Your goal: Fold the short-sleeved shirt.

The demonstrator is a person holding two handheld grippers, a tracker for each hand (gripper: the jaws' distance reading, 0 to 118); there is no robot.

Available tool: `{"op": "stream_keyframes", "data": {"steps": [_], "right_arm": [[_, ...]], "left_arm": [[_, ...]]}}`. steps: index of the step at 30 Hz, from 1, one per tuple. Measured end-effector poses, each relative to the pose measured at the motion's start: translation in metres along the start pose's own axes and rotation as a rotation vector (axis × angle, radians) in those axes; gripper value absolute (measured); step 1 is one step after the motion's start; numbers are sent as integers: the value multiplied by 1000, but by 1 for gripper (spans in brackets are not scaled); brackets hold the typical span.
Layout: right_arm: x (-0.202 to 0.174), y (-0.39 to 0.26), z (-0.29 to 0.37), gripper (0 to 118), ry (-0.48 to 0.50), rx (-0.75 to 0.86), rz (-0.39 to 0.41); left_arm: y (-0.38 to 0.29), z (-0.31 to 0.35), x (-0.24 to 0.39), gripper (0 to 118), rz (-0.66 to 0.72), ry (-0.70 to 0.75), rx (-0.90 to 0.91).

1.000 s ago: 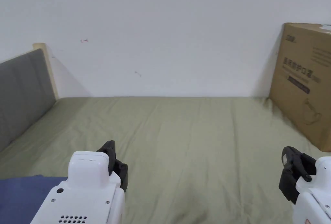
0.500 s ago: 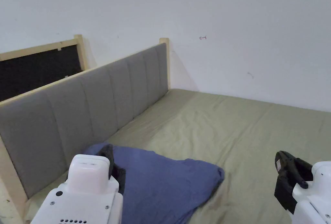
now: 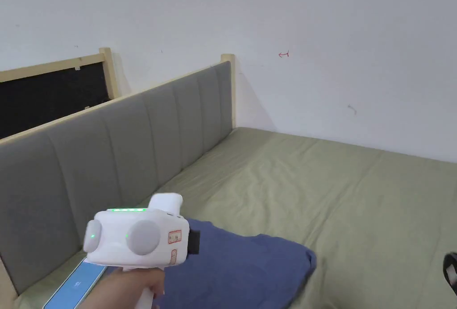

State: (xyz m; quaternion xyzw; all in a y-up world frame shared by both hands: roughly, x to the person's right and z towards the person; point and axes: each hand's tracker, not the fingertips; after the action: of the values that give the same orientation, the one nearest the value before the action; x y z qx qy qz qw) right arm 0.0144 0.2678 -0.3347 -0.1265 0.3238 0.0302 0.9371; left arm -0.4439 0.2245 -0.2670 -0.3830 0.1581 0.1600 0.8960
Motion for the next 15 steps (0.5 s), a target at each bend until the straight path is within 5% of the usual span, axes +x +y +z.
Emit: {"op": "stream_keyframes", "data": {"steps": [3,4,6,8,15], "right_arm": [[10,-12,-10,0,-17,-71,6],[14,-17,-13,0,-22,-87,8],[19,-25,-20,0,-39,-122,17],[24,-32,-28,0,-53,-153,15],[28,-46,-54,0,-46,-232,-10]], "left_arm": [[10,-64,-13,17,-85,78,-85],[10,-80,-18,42,-81,81,-108],[10,-119,-29,118,-42,95,-162],[14,-142,-33,110,-49,97,-130],[-11,-222,-35,113,-221,127,-395]]}}
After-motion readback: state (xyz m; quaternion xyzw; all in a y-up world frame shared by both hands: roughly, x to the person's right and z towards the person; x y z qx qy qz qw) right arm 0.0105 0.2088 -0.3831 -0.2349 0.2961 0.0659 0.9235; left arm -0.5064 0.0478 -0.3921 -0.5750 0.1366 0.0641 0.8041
